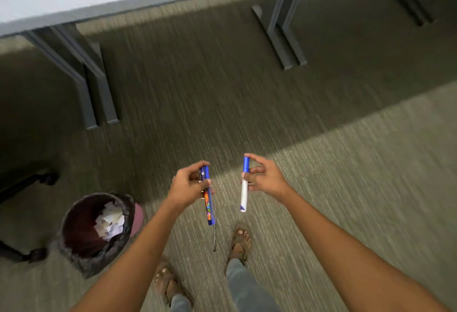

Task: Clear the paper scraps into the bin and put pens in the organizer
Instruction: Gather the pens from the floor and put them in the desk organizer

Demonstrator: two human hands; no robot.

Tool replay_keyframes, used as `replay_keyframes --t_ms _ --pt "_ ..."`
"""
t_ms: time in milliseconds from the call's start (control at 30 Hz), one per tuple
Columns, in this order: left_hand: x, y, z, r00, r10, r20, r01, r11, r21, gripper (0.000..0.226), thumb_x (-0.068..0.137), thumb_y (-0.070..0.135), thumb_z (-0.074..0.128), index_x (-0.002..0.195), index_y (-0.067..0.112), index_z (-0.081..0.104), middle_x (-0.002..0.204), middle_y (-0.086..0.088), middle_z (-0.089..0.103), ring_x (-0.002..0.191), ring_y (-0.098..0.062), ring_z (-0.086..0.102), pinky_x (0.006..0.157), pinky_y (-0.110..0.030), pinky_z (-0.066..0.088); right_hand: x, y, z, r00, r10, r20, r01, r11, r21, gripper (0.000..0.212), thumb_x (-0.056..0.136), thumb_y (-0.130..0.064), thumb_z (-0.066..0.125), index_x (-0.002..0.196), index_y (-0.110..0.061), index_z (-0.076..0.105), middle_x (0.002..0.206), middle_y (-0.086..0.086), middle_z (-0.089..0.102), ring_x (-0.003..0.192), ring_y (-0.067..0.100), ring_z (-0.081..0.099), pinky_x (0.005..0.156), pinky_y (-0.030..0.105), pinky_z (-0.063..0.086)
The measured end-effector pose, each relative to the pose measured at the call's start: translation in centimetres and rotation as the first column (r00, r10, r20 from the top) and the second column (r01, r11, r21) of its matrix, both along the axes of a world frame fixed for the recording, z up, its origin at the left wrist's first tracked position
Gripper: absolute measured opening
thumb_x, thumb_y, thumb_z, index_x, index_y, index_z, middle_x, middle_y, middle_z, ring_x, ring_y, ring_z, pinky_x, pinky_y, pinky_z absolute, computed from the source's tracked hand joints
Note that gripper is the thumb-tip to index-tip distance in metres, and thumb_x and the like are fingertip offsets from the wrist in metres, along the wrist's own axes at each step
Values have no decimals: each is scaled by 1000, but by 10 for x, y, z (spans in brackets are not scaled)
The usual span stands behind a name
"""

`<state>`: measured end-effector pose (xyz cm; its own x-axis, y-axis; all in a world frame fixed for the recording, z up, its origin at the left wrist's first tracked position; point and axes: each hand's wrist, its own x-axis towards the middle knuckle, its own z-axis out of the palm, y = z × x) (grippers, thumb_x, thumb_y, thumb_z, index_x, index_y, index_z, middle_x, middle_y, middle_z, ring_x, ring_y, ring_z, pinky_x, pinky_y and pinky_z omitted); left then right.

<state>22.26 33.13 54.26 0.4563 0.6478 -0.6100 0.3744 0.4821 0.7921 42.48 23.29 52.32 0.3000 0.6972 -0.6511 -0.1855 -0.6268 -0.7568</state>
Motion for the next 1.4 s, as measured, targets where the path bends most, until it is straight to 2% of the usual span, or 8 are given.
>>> replay_keyframes --t_ms 67,167,333,600,700,933,1200,1400 --pt "16 -3 32 1000 7 28 -6 1000 -11 40 85 -14 60 117 9 58 85 -16 53 68 -31 69 60 -32 61 18 -9 29 1000 11 1 -11 1000 16 59 85 8 67 134 -20 52 80 10 65 71 24 70 75 48 58" --pt "41 -8 68 999 15 50 -14 1000 -17 40 84 -14 61 119 5 57 85 -16 58 66 -30 70 64 -40 62 48 -20 64 1000 15 8 -15 998 66 58 84 6 69 133 -21 53 83 13 66 76 28 70 77 52 57" --pt "94 -6 107 996 0 84 -2 1000 19 45 82 -14 64 123 2 56 85 -18 60 66 -31 72 59 -36 60 100 -25 105 999 14 32 -18 993 118 57 82 2 73 131 -20 55 85 17 70 82 30 74 64 40 60" --pt "182 25 147 986 -42 163 34 998 50 54 83 -10 66 130 10 49 86 -23 65 70 -33 73 70 -47 61 175 -3 144 991 -107 78 89 975 205 50 80 -4 78 123 -20 58 85 20 67 80 28 70 72 51 60" --pt "212 47 158 974 -49 221 41 998 38 49 82 -10 67 127 6 53 81 -18 67 71 -35 73 69 -47 61 206 14 158 984 -162 73 137 955 263 46 80 -6 78 121 -19 60 82 17 66 73 20 68 60 37 60" --pt "312 130 172 944 -135 302 118 990 74 43 83 -5 69 121 12 57 80 -10 68 78 -39 73 65 -39 61 296 91 177 978 -198 61 166 925 342 45 81 -7 77 121 -19 62 80 11 68 75 16 69 62 31 58" --pt "431 258 199 931 -234 279 192 967 168 39 84 5 70 117 24 59 98 -23 67 82 -33 74 71 -36 61 409 220 201 981 -188 43 160 917 365 48 78 -12 80 120 -30 63 84 7 74 80 23 73 64 29 56" --pt "505 344 233 953 -148 265 96 975 199 43 84 3 70 122 20 58 99 -20 70 78 -32 74 68 -34 61 488 310 236 986 -163 47 133 917 376 52 75 -14 81 121 -28 62 94 15 73 88 28 74 69 32 60"
